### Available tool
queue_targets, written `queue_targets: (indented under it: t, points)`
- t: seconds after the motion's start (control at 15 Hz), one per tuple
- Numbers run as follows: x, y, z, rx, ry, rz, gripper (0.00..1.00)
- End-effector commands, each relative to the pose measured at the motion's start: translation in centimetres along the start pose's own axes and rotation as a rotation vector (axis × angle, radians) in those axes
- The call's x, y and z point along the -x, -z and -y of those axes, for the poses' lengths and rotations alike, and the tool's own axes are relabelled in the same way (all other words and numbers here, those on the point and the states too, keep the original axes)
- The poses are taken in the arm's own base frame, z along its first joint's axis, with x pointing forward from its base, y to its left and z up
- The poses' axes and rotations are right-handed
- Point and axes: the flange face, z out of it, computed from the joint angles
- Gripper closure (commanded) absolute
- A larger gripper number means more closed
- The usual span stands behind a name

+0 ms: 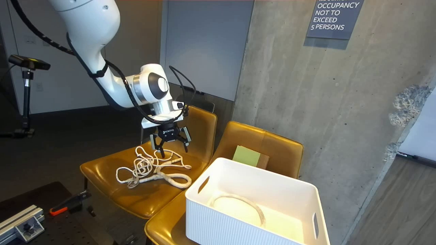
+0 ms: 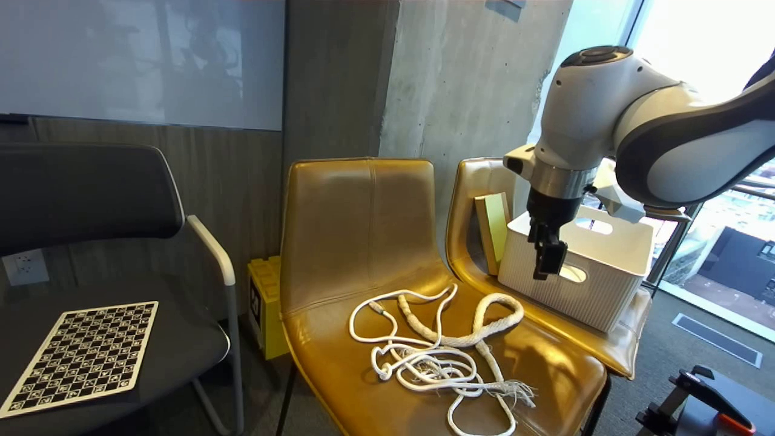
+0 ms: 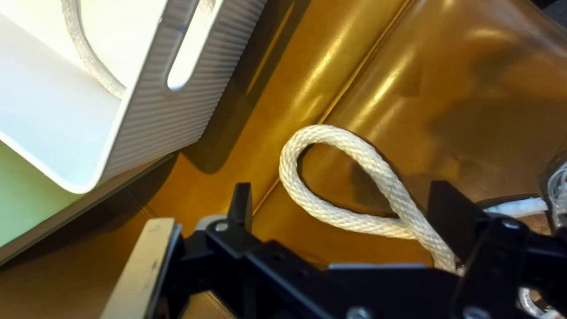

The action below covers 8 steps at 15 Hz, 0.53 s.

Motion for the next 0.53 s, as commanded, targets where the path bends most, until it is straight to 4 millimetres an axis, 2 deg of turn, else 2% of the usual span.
queue_targets:
  t: [0.0,0.27,0.47]
  points:
    - [-0.6,-2.5,1.9,-0.009,0.031,0.039,0.0]
    - [-0.9,-6.1,3.3,-0.038,0.061,0.079,0.0]
    - [-2.0,-7.7,4.2,-0.043,0.091,0.094,0.0]
